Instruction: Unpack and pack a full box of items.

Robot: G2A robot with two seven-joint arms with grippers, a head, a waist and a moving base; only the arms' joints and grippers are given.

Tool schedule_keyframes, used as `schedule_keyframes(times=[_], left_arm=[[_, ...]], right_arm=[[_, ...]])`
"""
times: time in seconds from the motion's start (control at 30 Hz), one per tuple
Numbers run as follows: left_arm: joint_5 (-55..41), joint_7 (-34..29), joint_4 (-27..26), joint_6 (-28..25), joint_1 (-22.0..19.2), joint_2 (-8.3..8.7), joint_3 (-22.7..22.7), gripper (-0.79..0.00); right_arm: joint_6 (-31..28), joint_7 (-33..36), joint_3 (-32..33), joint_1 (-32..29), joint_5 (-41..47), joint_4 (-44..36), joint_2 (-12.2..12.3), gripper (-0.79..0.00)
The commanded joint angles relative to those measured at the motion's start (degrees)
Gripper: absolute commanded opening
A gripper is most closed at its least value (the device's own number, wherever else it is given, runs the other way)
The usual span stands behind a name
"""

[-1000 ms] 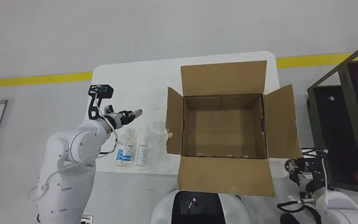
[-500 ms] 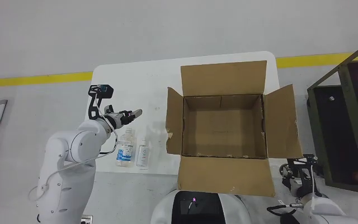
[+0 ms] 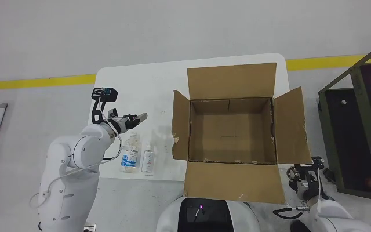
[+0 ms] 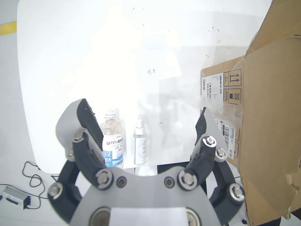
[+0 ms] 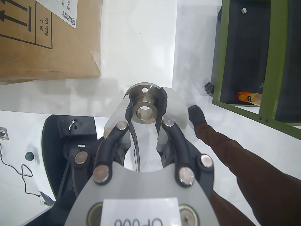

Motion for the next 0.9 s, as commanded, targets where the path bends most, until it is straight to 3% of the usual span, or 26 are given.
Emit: schedule_keyframes(times=[0.0, 0.5, 0.87], left_arm=[[0.00, 0.00, 0.00, 0.00, 0.00, 0.00, 0.00, 0.000], [0.00, 0.00, 0.00, 0.00, 0.00, 0.00, 0.00, 0.000], [0.00, 0.00, 0.00, 0.00, 0.00, 0.00, 0.00, 0.000]], right_arm=[[0.00, 0.00, 0.00, 0.00, 0.00, 0.00, 0.00, -0.785], [1.97, -1.34, 1.54, 2.16, 6.05, 4.42, -0.38, -0.785], [1.33, -0.02, -0.91, 7.43, 6.27, 8.73, -0.31, -0.785]])
